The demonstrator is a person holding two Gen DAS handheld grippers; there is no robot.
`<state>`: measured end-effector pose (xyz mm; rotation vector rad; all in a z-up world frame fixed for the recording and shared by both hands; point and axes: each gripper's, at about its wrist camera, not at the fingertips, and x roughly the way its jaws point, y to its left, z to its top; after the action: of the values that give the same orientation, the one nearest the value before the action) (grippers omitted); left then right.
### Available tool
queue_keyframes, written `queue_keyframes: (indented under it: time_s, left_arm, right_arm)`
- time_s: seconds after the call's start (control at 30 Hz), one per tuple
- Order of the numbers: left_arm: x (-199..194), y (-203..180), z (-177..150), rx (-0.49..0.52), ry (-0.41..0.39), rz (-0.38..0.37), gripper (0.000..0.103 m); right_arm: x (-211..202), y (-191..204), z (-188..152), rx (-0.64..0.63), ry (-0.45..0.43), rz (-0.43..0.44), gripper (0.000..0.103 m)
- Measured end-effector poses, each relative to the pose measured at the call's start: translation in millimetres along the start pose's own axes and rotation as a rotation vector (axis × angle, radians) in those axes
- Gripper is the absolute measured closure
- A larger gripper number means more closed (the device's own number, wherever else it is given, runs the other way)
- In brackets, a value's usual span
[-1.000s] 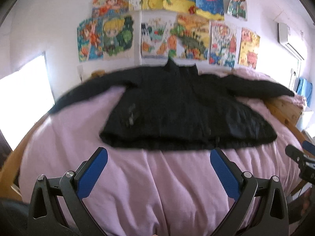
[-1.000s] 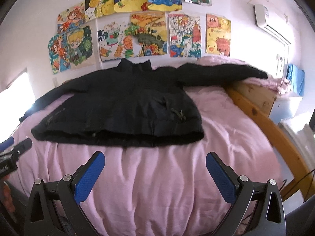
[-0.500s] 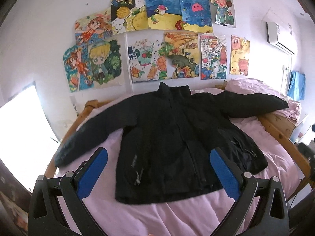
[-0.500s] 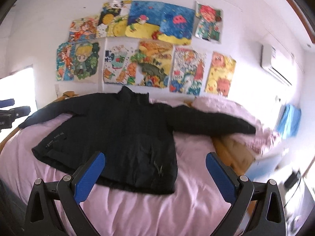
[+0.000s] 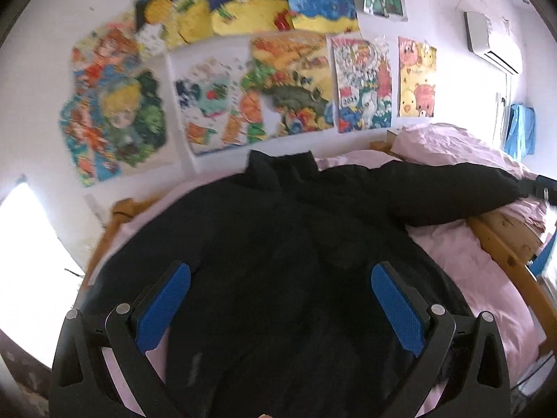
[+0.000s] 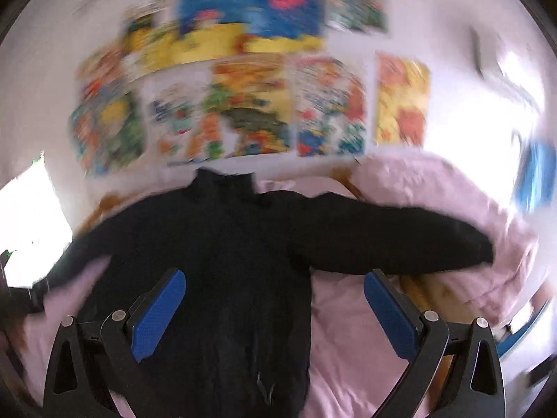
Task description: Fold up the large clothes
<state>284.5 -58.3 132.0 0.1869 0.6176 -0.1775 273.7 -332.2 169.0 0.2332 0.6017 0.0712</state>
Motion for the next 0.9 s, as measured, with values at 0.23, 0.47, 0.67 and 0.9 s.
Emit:
queue_keyframes:
  time_s: [0.23, 0.47, 0.67, 0.9]
  left_arm:
    - [157.0, -32.1, 31.1, 0.007, 0.057, -0.131, 0.001]
    - [281.8, -65.8, 33.3, -0.068, 0.181, -0.245, 0.001]
    - [342.1, -92.8, 37.7, -0.09, 0.234, -0.282, 0.001]
    - [389.0, -103.0, 26.8, -0.11, 0.301, -0.3, 0.001]
  right_arm:
    - [103.4, -130.6, 36.2, 0.186, -0.033, -0.145, 0.0]
    - [128.3, -235.2, 28.8, 0.301, -0.029, -0.341, 0.0]
    - [128.8, -306.0, 11.7, 0.508, 0.006, -0.444, 0.0]
    - [135.0, -330.4, -0.9, 0.681, -0.014, -0.451, 0.001]
